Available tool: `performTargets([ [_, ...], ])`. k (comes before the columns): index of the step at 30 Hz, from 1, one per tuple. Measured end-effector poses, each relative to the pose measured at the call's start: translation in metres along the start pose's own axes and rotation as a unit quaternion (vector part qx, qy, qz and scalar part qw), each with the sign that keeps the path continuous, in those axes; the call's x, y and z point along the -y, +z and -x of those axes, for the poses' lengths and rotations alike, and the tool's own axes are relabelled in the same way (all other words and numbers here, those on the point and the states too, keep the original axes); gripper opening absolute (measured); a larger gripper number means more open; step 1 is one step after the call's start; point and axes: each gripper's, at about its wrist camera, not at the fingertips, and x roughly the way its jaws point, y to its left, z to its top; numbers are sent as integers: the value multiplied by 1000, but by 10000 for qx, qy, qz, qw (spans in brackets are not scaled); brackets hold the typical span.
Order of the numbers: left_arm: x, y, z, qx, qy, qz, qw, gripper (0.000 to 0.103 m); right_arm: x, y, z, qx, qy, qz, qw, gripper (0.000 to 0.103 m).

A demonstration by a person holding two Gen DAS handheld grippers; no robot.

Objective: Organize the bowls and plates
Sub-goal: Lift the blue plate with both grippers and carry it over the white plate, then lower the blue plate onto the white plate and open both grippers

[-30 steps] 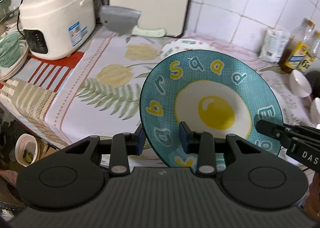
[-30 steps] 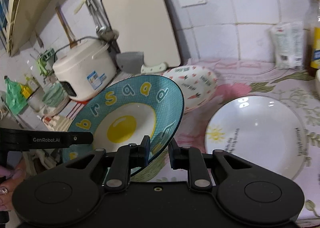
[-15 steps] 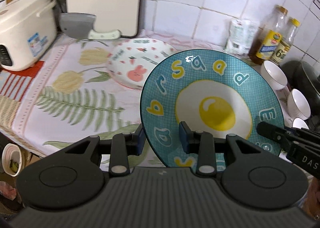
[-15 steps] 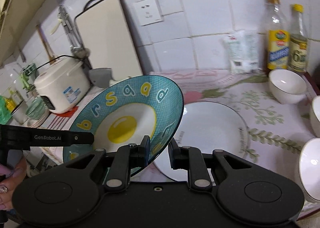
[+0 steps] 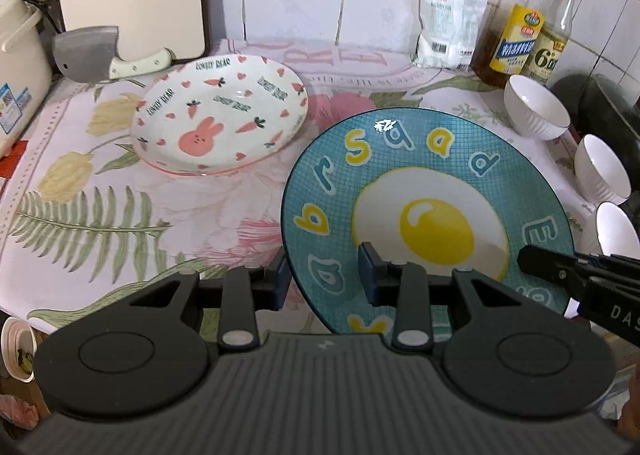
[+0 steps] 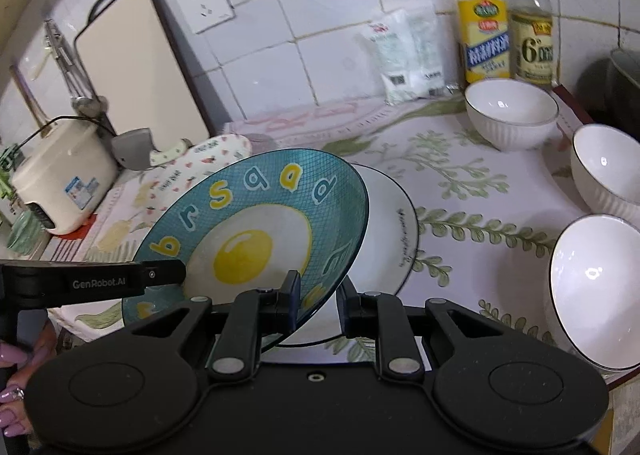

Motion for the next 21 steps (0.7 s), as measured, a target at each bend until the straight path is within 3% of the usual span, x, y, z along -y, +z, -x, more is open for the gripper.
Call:
performTargets([
  [9, 6, 2, -28, -322, -41, 137, 9994, 34, 9, -3, -12, -224, -253, -60, 9994, 24],
  [21, 11, 14, -48, -591, 135, -112, 9981, 34, 2, -4, -26, -439, -580, -71, 9973, 26],
])
